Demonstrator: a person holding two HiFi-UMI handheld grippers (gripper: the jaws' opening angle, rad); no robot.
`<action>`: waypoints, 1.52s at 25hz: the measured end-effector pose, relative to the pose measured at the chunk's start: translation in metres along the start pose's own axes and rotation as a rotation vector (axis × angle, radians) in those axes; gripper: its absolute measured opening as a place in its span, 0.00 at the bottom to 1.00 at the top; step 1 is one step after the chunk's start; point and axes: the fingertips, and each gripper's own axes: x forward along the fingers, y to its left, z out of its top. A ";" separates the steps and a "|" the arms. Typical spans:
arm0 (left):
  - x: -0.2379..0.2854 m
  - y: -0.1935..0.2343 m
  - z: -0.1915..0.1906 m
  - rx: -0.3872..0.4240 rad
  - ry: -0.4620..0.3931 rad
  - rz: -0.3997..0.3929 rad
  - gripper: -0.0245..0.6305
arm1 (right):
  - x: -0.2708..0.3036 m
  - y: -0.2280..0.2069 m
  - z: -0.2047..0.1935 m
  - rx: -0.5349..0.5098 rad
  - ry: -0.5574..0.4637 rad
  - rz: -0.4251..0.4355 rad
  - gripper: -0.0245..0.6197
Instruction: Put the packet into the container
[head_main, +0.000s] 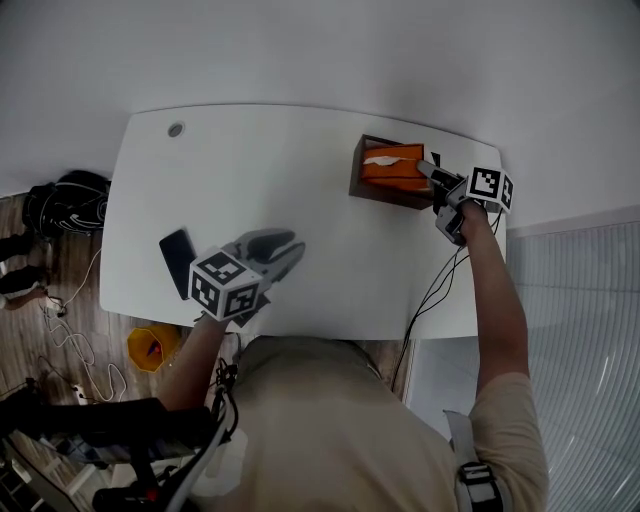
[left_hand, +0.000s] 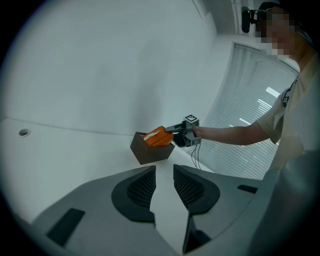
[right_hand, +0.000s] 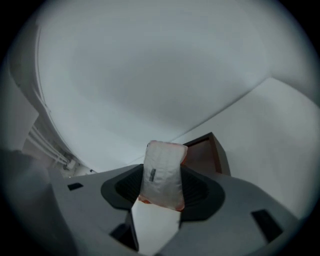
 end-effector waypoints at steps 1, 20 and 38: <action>0.001 -0.002 0.000 0.002 0.002 -0.004 0.22 | 0.002 -0.002 -0.002 0.041 -0.005 0.010 0.39; 0.002 0.000 -0.009 -0.009 -0.005 -0.003 0.22 | -0.011 -0.020 -0.013 -0.283 0.095 -0.190 0.49; -0.009 0.014 -0.017 -0.034 0.028 0.056 0.21 | 0.015 -0.024 -0.017 -0.379 0.110 -0.218 0.07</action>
